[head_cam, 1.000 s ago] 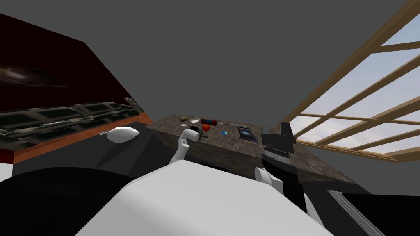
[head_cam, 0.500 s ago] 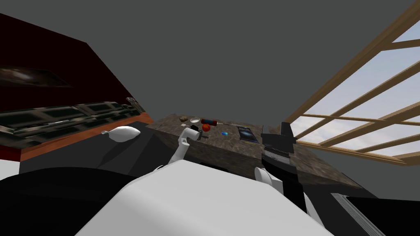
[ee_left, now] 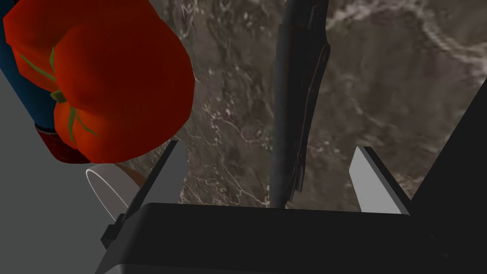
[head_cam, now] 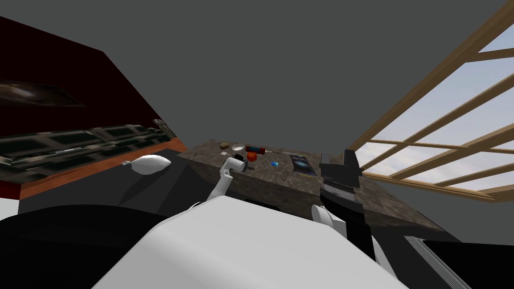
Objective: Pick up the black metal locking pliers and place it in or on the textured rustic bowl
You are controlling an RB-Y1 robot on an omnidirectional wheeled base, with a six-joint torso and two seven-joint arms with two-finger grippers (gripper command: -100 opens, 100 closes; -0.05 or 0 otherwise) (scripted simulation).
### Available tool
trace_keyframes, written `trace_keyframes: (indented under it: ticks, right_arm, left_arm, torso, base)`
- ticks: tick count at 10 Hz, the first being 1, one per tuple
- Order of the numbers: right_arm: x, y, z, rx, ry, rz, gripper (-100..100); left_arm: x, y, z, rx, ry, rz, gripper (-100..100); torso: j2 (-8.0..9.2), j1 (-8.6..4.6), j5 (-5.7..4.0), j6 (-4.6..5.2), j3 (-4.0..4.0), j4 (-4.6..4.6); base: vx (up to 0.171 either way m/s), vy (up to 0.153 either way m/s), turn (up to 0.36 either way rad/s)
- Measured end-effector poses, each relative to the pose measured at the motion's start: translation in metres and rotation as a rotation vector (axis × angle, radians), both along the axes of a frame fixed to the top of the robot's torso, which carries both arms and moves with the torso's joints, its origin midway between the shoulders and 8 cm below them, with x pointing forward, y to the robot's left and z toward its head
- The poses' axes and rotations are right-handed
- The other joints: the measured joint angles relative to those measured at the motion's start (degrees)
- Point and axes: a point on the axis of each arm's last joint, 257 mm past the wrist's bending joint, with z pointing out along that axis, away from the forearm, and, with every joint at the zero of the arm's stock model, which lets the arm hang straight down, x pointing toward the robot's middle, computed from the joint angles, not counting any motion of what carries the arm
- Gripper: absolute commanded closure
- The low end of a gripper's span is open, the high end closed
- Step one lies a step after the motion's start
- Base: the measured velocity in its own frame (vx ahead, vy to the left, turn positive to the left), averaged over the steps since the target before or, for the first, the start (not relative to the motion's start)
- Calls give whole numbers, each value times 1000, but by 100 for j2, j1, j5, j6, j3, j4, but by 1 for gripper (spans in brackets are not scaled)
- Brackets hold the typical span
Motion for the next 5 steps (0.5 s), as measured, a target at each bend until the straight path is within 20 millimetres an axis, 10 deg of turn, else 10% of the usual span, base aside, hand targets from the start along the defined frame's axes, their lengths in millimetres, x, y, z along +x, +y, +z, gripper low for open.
trace_keyframes:
  ticks: [4,5]
  right_arm:
    - [0,0,0,0,0,0,0]
    - [0,0,0,0,0,0,0]
  left_arm:
    - [0,0,0,0,0,0,100]
    - [0,0,0,0,0,0,0]
  torso:
    - [2,1,1,1,1,0]
    - [2,1,1,1,1,0]
  base:
    - [0,0,0]
    - [0,0,0]
